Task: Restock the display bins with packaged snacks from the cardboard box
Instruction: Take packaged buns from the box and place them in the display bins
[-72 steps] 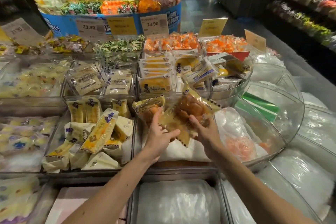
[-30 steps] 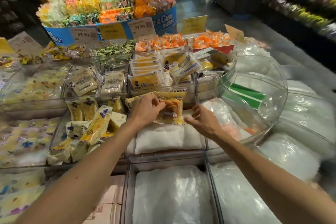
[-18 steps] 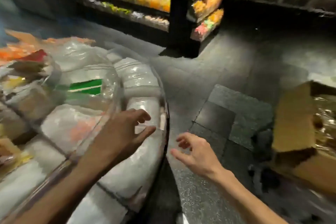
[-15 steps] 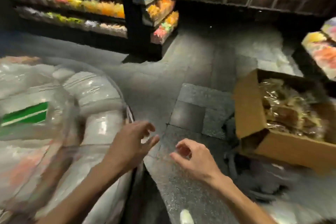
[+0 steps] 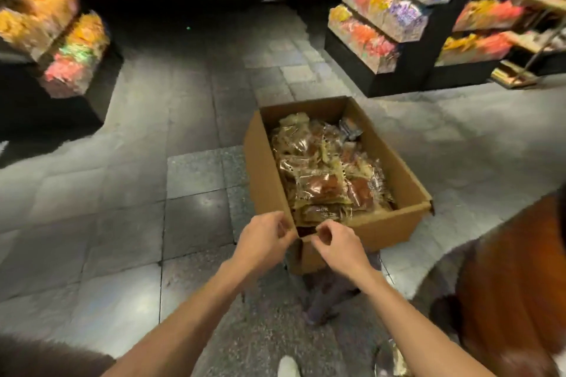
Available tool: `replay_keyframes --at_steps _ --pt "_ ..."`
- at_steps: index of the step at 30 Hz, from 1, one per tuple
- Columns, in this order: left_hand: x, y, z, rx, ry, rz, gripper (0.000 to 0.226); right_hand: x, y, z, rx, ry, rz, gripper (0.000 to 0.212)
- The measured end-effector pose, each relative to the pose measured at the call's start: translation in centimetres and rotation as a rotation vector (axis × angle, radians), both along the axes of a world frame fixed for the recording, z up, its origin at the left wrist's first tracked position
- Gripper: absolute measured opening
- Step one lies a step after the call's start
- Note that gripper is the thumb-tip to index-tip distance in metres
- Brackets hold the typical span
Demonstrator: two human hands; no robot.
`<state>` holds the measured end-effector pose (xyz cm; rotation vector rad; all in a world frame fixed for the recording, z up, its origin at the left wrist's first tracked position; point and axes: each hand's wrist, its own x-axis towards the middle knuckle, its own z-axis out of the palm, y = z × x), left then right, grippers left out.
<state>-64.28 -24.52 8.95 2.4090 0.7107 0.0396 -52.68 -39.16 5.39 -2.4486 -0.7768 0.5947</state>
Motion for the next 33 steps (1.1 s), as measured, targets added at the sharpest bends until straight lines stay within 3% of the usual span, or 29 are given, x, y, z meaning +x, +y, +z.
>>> replay_keyframes --at_steps 5,8,14,18,22,25,28,31,33 --pt "9.7 3.6 -3.1 -0.088 0.133 -0.058 0.022 9.9 1.8 -2.3 -0.11 0.083 -0.151 0.034" --pt "15.0 5.9 -5.4 -0.037 0.17 -0.165 0.029 14.1 2.7 -4.2 -0.133 0.102 -0.294 0.041" --pt "23.7 9.9 -9.6 0.191 0.189 -0.424 0.065 19.4 4.3 -6.2 -0.213 0.088 -0.528 0.065" --pt "27.4 11.9 -12.2 0.199 0.362 -0.668 0.101 22.2 4.8 -7.5 -0.215 0.248 -0.672 0.099" --pt "28.9 12.9 -13.4 0.173 0.436 -0.761 0.116 22.9 5.0 -8.6 -0.292 0.343 -0.732 0.115" --pt "29.7 13.6 -13.9 0.037 0.429 -0.743 0.106 23.7 4.1 -8.9 -0.327 0.447 -0.731 0.13" --pt "29.8 14.8 -14.8 -0.286 0.519 -0.698 0.081 24.1 2.8 -9.1 -0.308 0.561 -0.686 0.142" --pt "29.0 15.8 -15.3 -0.484 0.542 -0.664 0.062 23.7 2.9 -8.7 -0.349 0.514 -0.616 0.147" --pt "28.4 15.9 -14.9 -0.559 0.514 -0.655 0.062 23.3 3.5 -7.7 -0.368 0.452 -0.58 0.146"
